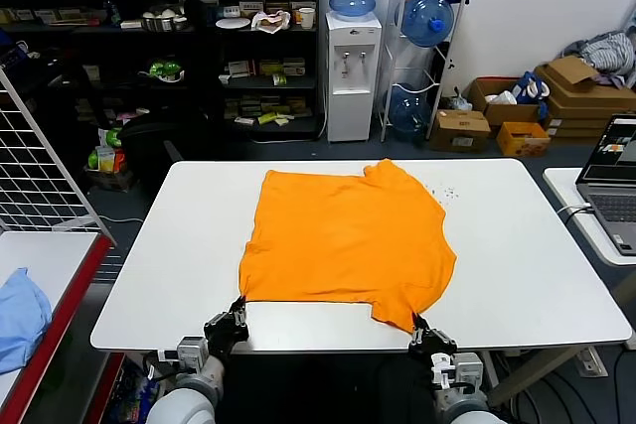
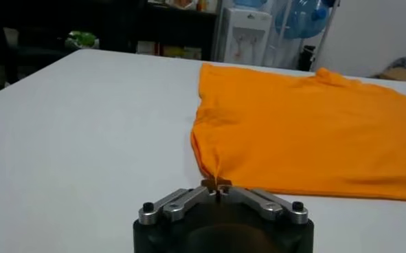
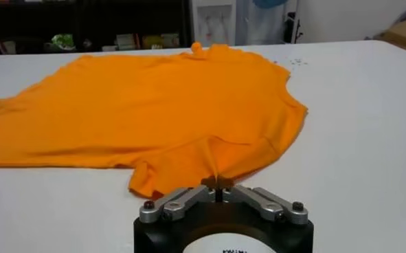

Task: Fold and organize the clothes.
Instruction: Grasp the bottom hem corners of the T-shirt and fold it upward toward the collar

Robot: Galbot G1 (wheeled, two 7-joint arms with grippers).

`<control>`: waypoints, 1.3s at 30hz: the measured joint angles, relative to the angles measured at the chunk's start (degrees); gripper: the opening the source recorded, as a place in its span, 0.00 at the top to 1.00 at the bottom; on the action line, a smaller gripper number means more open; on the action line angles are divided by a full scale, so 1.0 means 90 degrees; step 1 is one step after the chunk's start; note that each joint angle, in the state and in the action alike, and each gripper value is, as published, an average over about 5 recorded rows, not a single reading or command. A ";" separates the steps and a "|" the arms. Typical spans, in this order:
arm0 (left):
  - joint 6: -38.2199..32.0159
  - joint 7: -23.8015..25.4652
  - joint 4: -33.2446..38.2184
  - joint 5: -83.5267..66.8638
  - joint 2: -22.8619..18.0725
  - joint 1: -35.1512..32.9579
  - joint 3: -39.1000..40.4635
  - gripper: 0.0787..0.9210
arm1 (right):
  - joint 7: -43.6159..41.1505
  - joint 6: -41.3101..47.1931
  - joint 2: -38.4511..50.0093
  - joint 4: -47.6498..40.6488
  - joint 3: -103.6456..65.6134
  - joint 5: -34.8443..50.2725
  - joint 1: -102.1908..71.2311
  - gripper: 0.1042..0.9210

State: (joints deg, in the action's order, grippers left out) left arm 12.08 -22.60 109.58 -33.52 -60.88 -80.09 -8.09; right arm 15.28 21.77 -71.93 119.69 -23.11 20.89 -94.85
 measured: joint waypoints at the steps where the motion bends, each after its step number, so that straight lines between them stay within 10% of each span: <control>1: 0.0009 -0.0017 0.0043 -0.0026 0.0029 -0.0033 -0.0008 0.98 | 0.0017 -0.0008 0.0039 0.0058 -0.0021 0.0022 -0.0058 0.98; 22: 0.0085 -0.0406 0.1686 -0.0790 0.0830 -0.1396 -0.0360 0.98 | 0.0208 -0.0389 0.0758 0.1010 -0.0237 0.0248 -0.0944 0.98; 39: -0.0353 -0.0333 0.0780 -0.0980 0.0946 0.0348 0.0146 0.98 | 0.0701 0.0183 0.0931 -0.0187 0.0270 0.1050 0.1526 0.98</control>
State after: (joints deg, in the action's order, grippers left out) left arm 8.90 -25.60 116.60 -42.34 -52.36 -76.96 -6.78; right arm 21.59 23.42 -63.55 118.00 -20.68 30.34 -81.12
